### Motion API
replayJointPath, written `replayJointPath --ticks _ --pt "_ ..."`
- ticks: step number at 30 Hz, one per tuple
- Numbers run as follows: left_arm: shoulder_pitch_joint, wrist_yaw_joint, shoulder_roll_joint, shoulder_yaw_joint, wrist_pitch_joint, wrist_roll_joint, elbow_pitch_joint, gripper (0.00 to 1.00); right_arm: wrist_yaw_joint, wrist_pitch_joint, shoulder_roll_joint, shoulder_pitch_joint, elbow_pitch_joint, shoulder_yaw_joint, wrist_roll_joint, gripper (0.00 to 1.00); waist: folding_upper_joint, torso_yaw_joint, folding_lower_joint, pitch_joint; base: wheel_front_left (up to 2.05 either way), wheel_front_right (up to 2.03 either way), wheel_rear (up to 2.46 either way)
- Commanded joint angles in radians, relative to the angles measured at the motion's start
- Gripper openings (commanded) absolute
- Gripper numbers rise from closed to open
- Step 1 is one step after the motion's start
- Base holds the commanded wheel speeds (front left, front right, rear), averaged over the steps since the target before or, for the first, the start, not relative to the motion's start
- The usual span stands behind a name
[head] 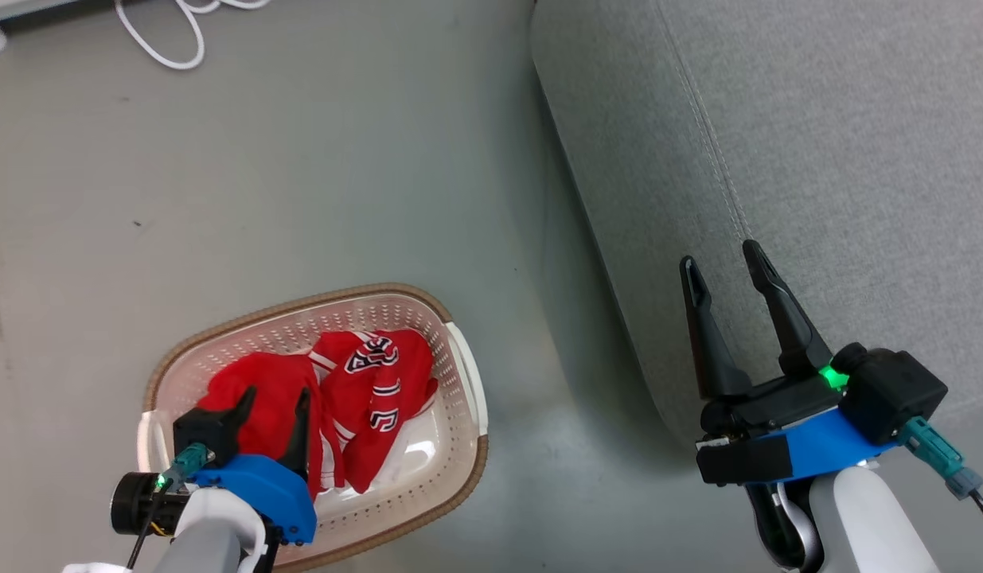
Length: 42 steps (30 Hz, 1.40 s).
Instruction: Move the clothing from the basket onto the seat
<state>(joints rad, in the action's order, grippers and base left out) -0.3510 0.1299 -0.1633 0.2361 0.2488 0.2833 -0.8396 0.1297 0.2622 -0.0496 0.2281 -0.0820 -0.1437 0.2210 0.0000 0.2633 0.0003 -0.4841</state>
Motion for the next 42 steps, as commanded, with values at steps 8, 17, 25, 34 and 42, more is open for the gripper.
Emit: replayJointPath --ticks 8,17,25,34,42 --pt "-0.106 -0.027 -0.037 -0.017 -0.029 0.011 -0.098 1.00 0.002 0.004 -0.001 0.071 0.063 -0.029 0.053 1.00 0.0000 0.097 -0.0003 -0.165 0.00 0.00 0.00" --pt "-0.173 -0.057 -0.078 -0.013 -0.041 0.001 -0.160 1.00 0.002 0.004 -0.001 0.089 0.094 -0.040 0.101 1.00 0.0000 0.134 -0.0003 -0.267 0.00 0.00 0.00" --pt "-0.222 -0.111 -0.120 0.008 -0.064 -0.031 -0.195 1.00 0.002 0.004 -0.001 0.109 0.101 -0.056 0.136 1.00 0.0000 0.154 -0.0003 -0.330 0.00 0.00 0.00" --pt "-0.257 -0.177 -0.155 0.016 -0.089 -0.044 -0.220 1.00 0.002 0.004 -0.001 0.122 0.107 -0.068 0.166 1.00 0.0000 0.183 -0.0003 -0.366 0.00 0.00 0.00" --pt "-0.267 -0.202 -0.169 0.021 -0.101 -0.038 -0.228 0.44 0.002 0.004 -0.001 0.122 0.103 -0.069 0.177 1.00 0.0000 0.191 -0.0003 -0.378 0.00 0.00 0.00"
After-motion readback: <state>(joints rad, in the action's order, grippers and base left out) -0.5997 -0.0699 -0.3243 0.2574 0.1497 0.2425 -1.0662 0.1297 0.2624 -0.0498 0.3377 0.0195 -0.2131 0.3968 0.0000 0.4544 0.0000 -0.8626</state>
